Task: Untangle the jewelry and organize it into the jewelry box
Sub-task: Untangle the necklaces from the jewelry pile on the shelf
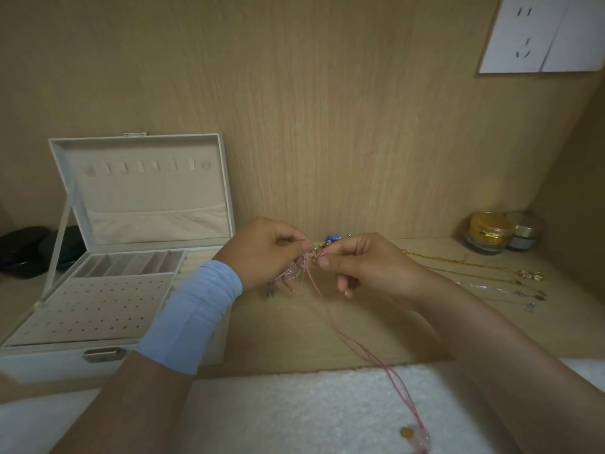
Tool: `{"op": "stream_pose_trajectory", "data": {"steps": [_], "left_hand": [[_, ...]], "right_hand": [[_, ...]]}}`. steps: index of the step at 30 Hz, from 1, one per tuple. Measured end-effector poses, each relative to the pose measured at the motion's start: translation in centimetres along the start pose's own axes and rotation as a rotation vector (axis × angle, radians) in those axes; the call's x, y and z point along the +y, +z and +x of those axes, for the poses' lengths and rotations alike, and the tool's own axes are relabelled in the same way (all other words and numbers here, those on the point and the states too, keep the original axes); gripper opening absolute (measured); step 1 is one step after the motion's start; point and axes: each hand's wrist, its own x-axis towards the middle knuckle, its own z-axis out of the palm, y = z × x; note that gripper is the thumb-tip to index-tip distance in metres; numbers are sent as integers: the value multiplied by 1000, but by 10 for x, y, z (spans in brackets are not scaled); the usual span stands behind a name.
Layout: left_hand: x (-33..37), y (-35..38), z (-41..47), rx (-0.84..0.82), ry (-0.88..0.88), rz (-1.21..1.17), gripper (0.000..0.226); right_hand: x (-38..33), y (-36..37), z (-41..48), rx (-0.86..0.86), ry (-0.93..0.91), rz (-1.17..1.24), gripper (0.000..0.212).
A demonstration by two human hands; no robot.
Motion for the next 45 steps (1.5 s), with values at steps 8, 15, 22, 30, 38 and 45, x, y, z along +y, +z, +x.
{"op": "stream_pose_trajectory", "data": {"steps": [8, 15, 22, 30, 38, 45], "left_hand": [[-5, 7, 3, -28, -46, -13, 14], [-7, 7, 6, -58, -67, -96, 22], [-6, 8, 10, -34, -107, -402, 28], [-7, 13, 9, -102, -218, -565, 25], [-11, 9, 7, -119, -132, -187, 13], [-20, 0, 8, -108, -115, 80, 12]], "right_hand": [[5, 2, 5, 235, -76, 104, 13], [3, 4, 5, 148, -58, 161, 18], [4, 2, 6, 63, -32, 375, 15], [4, -5, 6, 22, 7, 302, 17], [-4, -13, 2, 2, 135, -47, 18], [-4, -12, 5, 152, 128, -33, 23]]}}
